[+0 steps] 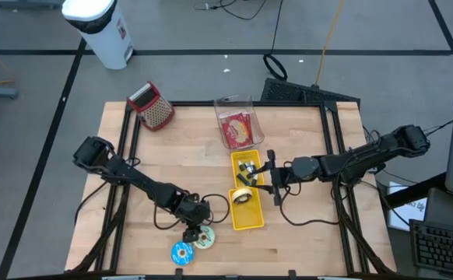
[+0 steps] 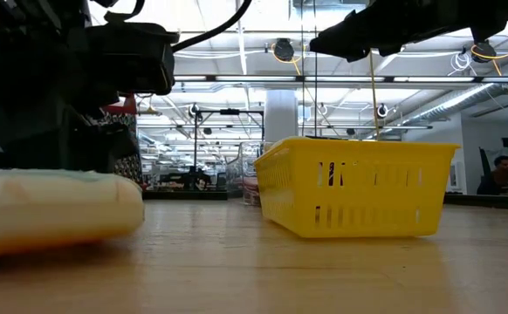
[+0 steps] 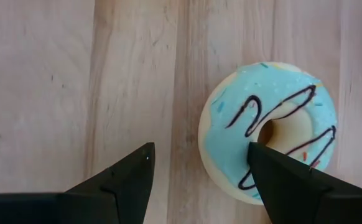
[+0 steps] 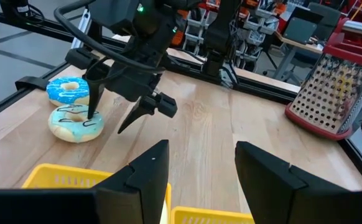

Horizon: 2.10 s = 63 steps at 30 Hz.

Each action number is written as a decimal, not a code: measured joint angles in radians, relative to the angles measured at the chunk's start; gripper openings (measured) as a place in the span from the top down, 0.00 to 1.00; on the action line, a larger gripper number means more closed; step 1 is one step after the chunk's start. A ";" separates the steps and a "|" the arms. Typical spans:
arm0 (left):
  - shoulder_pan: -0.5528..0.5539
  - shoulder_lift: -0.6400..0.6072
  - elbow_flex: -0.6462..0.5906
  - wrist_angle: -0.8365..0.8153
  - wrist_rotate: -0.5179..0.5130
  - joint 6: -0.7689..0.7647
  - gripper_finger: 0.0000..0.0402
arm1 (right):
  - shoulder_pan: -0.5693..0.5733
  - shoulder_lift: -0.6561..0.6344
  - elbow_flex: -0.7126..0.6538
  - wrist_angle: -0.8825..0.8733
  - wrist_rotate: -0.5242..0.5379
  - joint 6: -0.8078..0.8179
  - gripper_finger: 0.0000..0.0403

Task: Pick & Place Food Item
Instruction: Put the light blue doughnut into the bottom yellow bin

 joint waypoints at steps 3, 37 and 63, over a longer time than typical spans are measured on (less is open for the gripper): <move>-0.002 0.000 0.000 0.005 0.007 0.014 0.37 | 0.000 0.000 0.000 0.002 0.001 0.000 0.57; 0.066 -0.316 0.008 0.044 -0.937 0.589 0.99 | -0.091 0.162 -0.001 0.237 0.101 0.270 0.51; 0.185 -0.315 0.008 0.190 -0.901 0.839 0.98 | -0.124 0.452 0.132 0.559 0.135 0.443 0.25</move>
